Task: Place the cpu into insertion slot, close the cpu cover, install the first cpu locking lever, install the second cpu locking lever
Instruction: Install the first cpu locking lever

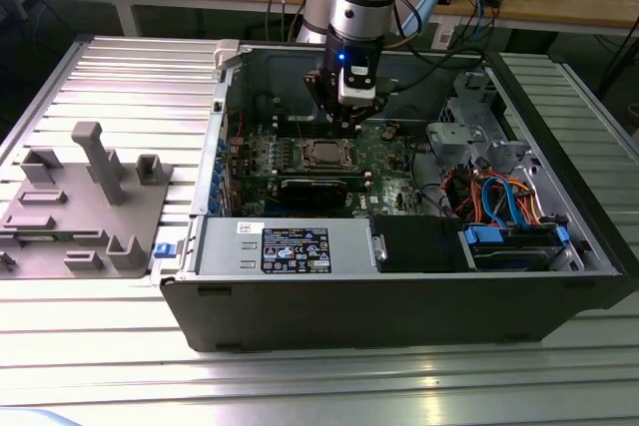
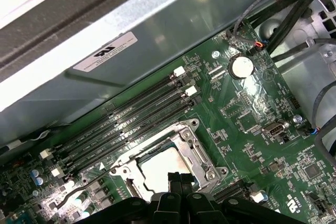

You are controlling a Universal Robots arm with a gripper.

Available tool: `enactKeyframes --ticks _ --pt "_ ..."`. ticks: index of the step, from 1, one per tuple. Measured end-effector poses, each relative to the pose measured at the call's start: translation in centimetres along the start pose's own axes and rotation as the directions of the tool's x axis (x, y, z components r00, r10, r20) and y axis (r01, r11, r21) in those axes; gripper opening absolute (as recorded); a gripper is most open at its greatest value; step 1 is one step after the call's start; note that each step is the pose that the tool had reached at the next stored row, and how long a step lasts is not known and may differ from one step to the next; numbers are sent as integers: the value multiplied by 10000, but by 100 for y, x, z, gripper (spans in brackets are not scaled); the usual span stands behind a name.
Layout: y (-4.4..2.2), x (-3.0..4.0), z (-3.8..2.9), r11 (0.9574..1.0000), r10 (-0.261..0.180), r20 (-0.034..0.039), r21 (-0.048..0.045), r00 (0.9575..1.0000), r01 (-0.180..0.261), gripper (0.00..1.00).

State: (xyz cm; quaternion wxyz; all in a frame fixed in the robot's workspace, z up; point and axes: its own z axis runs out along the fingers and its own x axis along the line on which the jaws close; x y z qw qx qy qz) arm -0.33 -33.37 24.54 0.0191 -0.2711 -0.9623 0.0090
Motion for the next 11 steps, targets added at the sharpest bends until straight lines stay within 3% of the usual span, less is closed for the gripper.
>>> enactKeyframes --ticks 11 --pt "0 0 0 10000 -64 -6 -10 10000 64 11"
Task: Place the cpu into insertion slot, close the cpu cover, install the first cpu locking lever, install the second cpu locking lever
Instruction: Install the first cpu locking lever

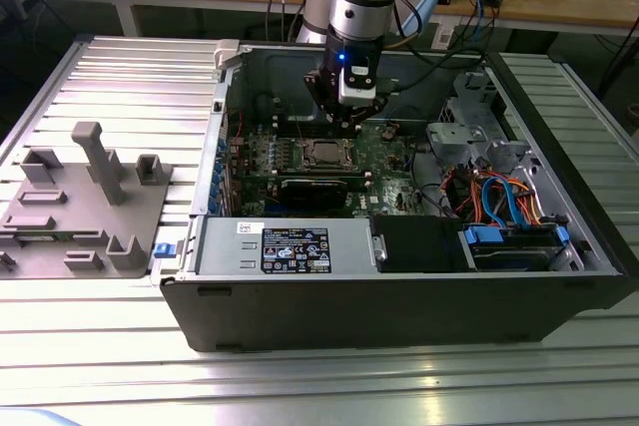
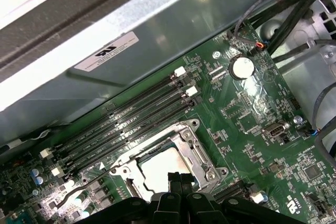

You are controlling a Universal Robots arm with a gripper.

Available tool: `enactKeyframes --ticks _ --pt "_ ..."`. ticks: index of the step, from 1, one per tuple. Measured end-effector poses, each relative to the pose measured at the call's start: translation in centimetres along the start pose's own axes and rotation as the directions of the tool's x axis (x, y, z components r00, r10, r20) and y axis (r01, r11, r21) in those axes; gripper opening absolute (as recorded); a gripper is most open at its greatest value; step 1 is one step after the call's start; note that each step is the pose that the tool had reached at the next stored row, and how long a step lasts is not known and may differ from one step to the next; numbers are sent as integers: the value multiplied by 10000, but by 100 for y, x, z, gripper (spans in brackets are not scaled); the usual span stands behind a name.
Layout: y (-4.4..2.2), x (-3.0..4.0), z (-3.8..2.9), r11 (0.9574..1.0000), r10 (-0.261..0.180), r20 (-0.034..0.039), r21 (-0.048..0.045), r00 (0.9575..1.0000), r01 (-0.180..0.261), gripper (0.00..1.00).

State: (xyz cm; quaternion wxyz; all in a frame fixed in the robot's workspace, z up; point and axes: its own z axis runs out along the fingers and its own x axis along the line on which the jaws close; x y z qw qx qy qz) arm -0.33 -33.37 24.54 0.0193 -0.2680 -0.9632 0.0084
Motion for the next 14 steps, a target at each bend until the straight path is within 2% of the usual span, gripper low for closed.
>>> enactKeyframes --ticks 14 --pt "0 0 0 10000 -62 -31 -51 10000 62 11"
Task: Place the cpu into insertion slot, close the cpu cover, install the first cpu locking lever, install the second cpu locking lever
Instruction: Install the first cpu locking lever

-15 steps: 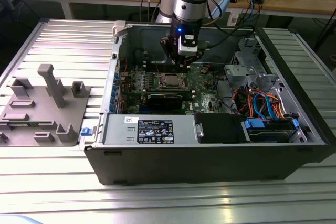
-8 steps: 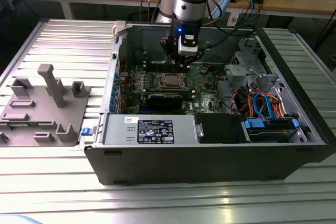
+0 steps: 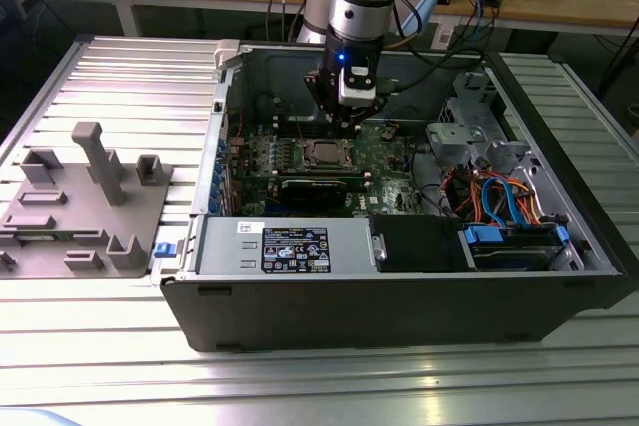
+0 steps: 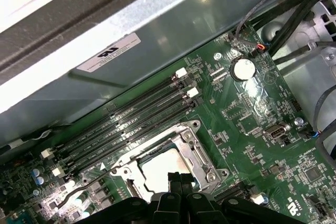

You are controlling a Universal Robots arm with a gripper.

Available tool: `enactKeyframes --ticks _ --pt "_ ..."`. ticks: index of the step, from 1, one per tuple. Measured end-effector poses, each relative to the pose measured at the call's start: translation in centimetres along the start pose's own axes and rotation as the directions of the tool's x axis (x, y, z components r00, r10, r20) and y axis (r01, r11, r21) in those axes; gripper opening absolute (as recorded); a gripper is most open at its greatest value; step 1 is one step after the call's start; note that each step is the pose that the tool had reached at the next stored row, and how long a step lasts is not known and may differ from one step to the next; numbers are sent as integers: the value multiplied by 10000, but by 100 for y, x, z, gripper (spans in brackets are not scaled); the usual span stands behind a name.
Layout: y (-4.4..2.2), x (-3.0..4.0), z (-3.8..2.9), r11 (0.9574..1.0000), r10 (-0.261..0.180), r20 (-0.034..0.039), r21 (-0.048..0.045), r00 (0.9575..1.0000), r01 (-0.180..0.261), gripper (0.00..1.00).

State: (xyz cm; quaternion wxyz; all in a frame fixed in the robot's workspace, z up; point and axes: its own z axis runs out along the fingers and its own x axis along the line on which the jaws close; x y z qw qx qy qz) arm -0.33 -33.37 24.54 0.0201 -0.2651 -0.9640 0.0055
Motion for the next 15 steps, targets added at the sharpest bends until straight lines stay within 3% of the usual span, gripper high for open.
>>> enactKeyframes --ticks 15 --pt "0 0 0 9999 -118 -31 -54 9999 118 11"
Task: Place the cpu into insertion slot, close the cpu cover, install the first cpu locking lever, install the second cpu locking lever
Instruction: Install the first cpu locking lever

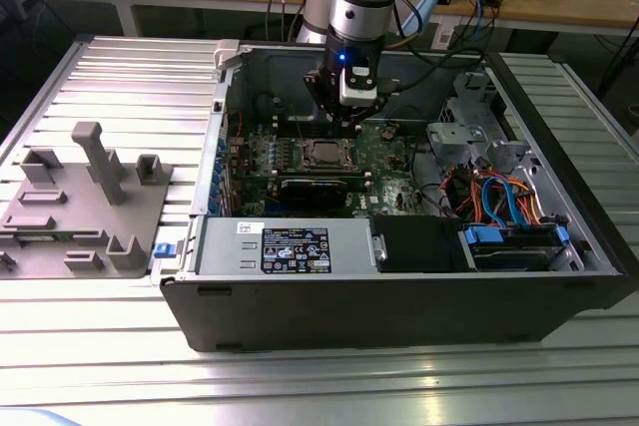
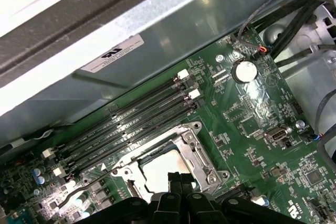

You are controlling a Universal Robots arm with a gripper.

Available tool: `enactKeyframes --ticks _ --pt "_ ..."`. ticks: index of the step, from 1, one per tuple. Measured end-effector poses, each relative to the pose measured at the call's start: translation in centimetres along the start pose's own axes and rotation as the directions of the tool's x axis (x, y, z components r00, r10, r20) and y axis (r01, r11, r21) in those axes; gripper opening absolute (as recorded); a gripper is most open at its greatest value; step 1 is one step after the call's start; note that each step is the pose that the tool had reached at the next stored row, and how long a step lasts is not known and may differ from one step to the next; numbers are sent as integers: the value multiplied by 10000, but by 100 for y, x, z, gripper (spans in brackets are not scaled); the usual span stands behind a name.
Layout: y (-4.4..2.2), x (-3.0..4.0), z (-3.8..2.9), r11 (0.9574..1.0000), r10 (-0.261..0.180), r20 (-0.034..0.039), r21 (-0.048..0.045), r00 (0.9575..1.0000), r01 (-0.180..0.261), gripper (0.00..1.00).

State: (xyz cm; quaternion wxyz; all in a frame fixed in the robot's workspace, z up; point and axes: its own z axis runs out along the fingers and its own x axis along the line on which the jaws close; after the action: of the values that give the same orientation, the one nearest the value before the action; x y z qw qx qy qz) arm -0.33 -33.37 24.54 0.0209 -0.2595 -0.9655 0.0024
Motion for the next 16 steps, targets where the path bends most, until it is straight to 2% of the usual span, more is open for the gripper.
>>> enactKeyframes --ticks 16 --pt "0 0 0 10000 -98 -8 -15 10000 98 11"
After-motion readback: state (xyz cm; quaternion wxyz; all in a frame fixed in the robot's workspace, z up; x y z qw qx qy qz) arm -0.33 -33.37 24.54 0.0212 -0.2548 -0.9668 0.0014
